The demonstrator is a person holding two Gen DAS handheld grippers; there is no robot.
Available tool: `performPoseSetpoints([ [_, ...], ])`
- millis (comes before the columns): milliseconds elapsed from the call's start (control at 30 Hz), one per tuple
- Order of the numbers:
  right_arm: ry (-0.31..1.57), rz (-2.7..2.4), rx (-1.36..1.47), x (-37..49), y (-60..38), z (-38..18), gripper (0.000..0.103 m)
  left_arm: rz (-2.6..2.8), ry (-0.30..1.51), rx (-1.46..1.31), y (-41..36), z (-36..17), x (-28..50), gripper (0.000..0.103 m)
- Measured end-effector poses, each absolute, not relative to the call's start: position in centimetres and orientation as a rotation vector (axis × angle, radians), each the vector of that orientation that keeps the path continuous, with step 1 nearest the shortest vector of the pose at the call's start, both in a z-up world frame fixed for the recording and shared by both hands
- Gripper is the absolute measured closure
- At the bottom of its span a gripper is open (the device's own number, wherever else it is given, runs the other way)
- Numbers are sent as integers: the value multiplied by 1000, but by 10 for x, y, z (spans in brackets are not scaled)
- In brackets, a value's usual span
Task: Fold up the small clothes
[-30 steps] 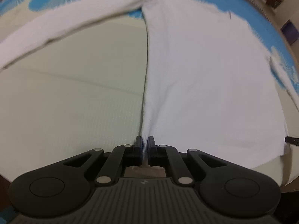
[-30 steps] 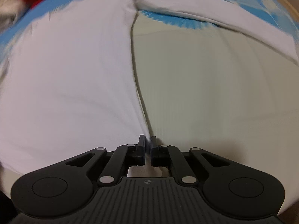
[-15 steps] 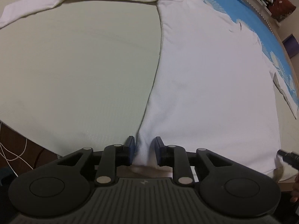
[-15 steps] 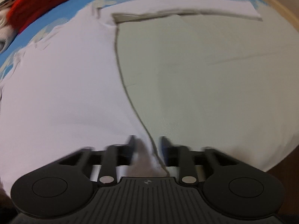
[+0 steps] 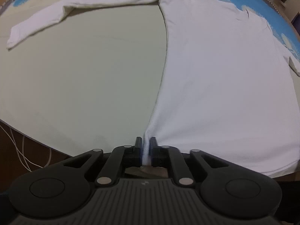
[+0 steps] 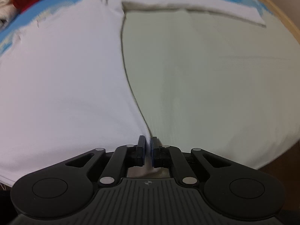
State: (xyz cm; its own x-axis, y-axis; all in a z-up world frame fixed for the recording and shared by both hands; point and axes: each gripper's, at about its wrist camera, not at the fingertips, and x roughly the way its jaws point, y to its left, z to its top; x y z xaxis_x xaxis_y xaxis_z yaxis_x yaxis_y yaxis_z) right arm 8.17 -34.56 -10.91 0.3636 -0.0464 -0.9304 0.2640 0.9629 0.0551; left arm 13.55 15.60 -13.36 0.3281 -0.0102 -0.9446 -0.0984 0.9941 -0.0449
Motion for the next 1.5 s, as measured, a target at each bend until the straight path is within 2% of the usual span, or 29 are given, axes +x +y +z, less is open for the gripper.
performPoseSetpoints([
  [100, 1145, -207, 178, 78, -340, -100, 85, 36, 1139, -68, 147, -118, 132, 83],
  [233, 1139, -206, 151, 75, -335, -94, 81, -85, 1073, -55, 130, -109, 129, 83],
  [333, 1193, -209, 151, 80, -336, -107, 86, -92, 1186, 8, 124, -131, 133, 83],
  [367, 1189, -203, 141, 82, -335, -106, 94, -61, 1240, 39, 124, -141, 133, 84],
  [533, 1172, -233, 173, 78, -340, -104, 93, -47, 1198, 70, 122, -128, 129, 84],
  [633, 1092, -294, 169, 67, -337, -94, 88, -90, 1120, 114, 108, -116, 122, 83],
  [700, 990, -318, 150, 64, -334, -81, 79, -136, 1080, 122, 99, -112, 118, 81],
  [733, 941, -306, 150, 62, -332, -74, 77, -165, 1071, 119, 94, -112, 117, 79],
  [800, 873, -243, 192, 61, -330, -65, 66, -193, 1088, 115, 88, -119, 122, 64],
  [867, 896, -165, 260, 65, -330, -70, 59, -181, 1155, 140, 83, -135, 126, 59],
  [933, 1018, -148, 266, 70, -327, -91, 59, -153, 1182, 174, 81, -144, 126, 52],
  [1000, 1115, -166, 239, 72, -325, -109, 60, -140, 1180, 151, 81, -138, 127, 52],
  [1167, 1127, -146, 168, 74, -318, -111, 58, -140, 1169, 146, 82, -138, 126, 50],
  [1233, 1126, -157, 173, 76, -320, -110, 58, -132, 1169, 177, 79, -140, 124, 43],
  [1300, 1086, -172, 190, 72, -314, -101, 58, -127, 1164, 160, 79, -136, 123, 43],
  [1433, 893, -164, 214, 64, -310, -68, 58, -137, 1089, 130, 84, -123, 120, 41],
  [1500, 816, -116, 219, 65, -311, -49, 58, -129, 1010, 130, 80, -114, 115, 36],
])
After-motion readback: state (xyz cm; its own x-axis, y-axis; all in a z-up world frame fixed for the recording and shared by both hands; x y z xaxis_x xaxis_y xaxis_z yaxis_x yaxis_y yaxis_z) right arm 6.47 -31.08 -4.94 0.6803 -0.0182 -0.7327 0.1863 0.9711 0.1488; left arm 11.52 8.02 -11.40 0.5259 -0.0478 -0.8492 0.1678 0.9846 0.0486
